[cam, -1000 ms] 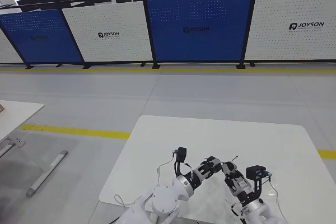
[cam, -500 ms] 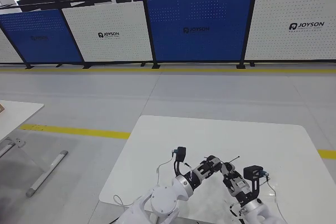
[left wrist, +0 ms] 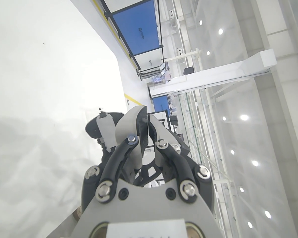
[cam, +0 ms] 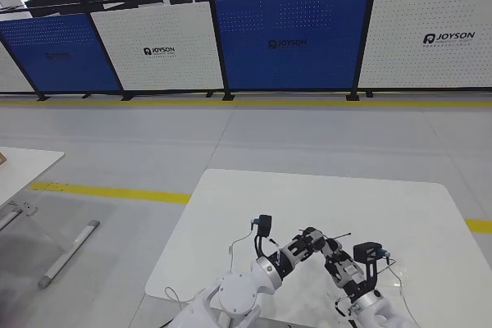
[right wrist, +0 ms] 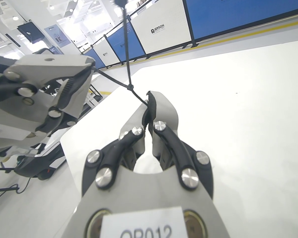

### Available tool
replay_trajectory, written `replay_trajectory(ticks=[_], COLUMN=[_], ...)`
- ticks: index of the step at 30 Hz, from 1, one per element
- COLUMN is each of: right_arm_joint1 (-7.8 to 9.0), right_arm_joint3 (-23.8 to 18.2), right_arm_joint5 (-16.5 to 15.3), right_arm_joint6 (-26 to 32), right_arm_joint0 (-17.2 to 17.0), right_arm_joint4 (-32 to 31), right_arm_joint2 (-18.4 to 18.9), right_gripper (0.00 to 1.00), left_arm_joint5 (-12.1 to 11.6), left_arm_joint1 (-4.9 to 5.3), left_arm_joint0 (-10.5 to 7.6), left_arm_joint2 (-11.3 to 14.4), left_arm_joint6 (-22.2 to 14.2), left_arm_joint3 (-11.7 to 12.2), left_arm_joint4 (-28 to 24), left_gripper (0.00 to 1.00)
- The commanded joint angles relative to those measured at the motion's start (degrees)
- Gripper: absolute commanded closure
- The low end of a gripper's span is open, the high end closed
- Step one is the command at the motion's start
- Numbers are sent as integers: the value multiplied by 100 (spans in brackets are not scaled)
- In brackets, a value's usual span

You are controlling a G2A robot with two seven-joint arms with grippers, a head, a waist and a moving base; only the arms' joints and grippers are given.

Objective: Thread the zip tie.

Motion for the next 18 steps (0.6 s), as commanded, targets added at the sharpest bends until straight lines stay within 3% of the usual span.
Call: replay_trajectory(ticks=[1,18], right_arm_joint1=[1,-13], right_arm_joint3=[15,279], right_arm_joint5=[6,6], right_arm_joint6=[10,59], right_arm_joint0=[6,114], right_arm_joint4=[-24,-120], right_arm_joint2=[-4,-145], right_gripper=[100,100], left_arm_joint5=[-27,-166], left_arm_joint1=[3,34], left_arm_joint0=[19,168], left_arm_joint2=[-3,-90], left_arm_joint6=[-1,31], left_arm_joint3=[-43,-210], left_arm_joint4=[13,51], left_gripper=[100,100])
